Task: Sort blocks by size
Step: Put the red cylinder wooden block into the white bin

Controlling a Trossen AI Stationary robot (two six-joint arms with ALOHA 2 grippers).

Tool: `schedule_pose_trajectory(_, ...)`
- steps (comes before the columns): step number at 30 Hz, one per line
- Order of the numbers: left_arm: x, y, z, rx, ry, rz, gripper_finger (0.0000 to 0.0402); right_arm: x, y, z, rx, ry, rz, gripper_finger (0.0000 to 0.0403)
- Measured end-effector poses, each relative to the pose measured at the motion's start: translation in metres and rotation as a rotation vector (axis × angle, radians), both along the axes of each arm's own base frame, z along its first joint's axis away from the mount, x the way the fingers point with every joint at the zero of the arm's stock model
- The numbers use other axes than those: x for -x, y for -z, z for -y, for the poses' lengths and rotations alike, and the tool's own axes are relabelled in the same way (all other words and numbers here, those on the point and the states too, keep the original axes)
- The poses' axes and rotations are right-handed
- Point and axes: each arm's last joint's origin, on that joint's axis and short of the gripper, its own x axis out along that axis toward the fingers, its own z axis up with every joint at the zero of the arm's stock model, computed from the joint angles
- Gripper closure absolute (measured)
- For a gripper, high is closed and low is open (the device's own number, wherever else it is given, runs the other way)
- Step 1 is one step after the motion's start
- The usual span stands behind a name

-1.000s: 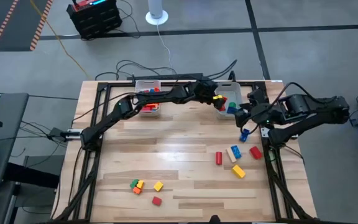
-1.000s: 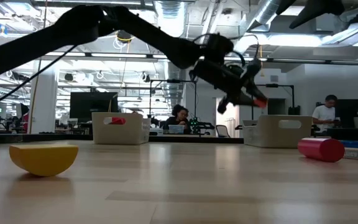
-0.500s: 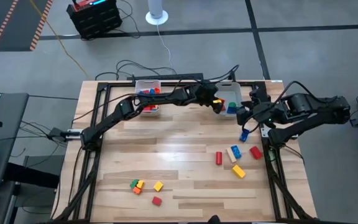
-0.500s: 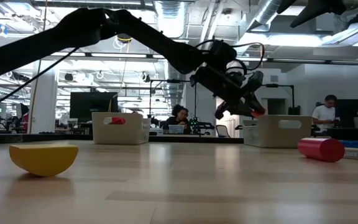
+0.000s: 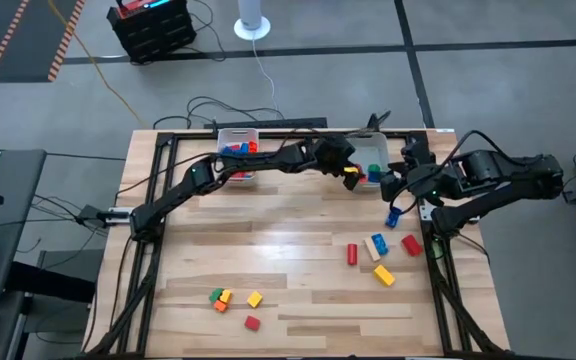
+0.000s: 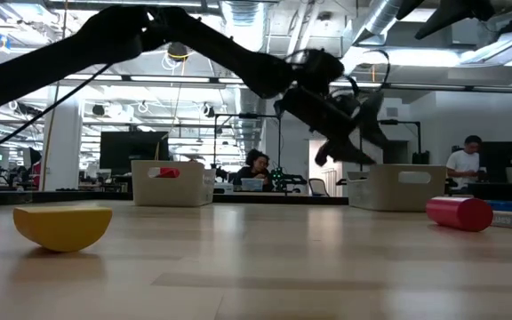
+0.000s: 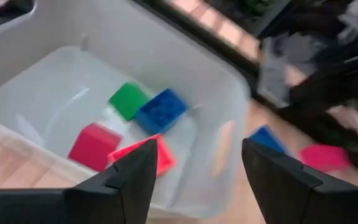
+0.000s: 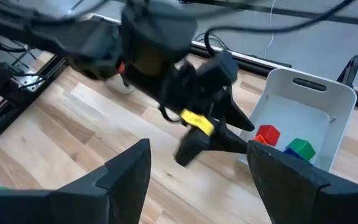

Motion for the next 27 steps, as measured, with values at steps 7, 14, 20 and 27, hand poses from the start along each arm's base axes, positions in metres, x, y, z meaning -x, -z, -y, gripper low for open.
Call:
schedule_pose_trajectory(7, 0.015, -0.065, 0.056, -0.255, 0.315, -0.031, 0.0182, 0.008, -0.001, 0.001, 0.026, -0.026, -0.027, 0.0113)
schedule_pose_trajectory(14, 0.025, -0.055, 0.156, -0.296, 0.539, -0.289, 0.0186, 0.026, -0.004, 0.002, -0.093, -0.089, 0.003, 0.0113)
schedule_pose_trajectory(20, 0.044, -0.058, 0.185, -0.315, 0.427, -0.492, 0.0200, 0.006, 0.016, -0.017, -0.242, -0.242, -0.183, 0.0113)
schedule_pose_trajectory(27, 0.066, -0.066, 0.187, -0.295, 0.353, -0.578, 0.0242, -0.012, 0.023, -0.044, -0.276, -0.349, -0.200, 0.0113)
